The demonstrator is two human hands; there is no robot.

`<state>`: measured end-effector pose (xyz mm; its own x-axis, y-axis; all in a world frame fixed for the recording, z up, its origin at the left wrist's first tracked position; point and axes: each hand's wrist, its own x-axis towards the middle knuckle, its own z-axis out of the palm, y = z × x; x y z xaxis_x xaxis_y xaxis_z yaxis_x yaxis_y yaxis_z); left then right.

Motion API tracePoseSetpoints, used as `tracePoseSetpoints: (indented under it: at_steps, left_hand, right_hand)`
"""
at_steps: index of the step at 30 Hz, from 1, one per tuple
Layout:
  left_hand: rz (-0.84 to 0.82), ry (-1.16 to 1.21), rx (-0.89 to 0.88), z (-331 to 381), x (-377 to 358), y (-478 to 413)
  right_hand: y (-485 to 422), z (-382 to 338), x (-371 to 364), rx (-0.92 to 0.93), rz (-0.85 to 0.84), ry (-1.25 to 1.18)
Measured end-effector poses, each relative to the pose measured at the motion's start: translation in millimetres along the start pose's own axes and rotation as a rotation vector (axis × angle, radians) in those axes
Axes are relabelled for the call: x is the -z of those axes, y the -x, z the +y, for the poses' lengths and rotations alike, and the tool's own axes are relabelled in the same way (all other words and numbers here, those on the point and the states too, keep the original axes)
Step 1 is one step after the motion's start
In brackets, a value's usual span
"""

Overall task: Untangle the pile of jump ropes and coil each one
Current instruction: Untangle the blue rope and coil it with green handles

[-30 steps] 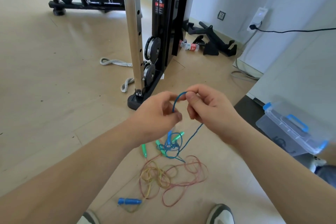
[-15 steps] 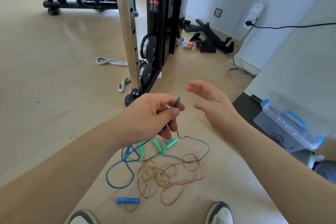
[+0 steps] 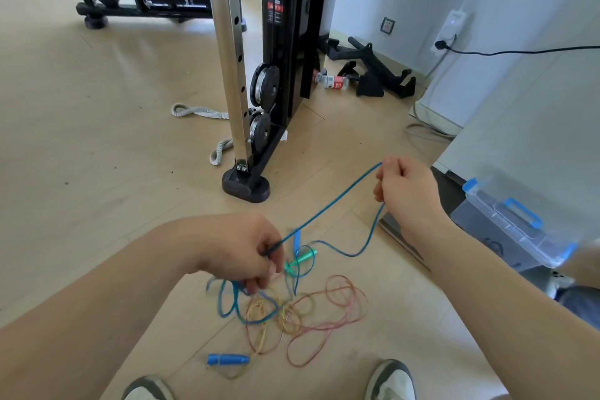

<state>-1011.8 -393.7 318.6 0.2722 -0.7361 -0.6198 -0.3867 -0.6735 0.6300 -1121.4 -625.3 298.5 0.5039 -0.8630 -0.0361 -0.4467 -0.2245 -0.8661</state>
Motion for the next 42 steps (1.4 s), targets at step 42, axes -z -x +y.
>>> tracePoseSetpoints:
  at_steps: [42]
  left_hand:
    - [0.485, 0.348, -0.213, 22, 3, -3]
  right_hand:
    - [20, -18, -5, 0.154, -0.421, 0.027]
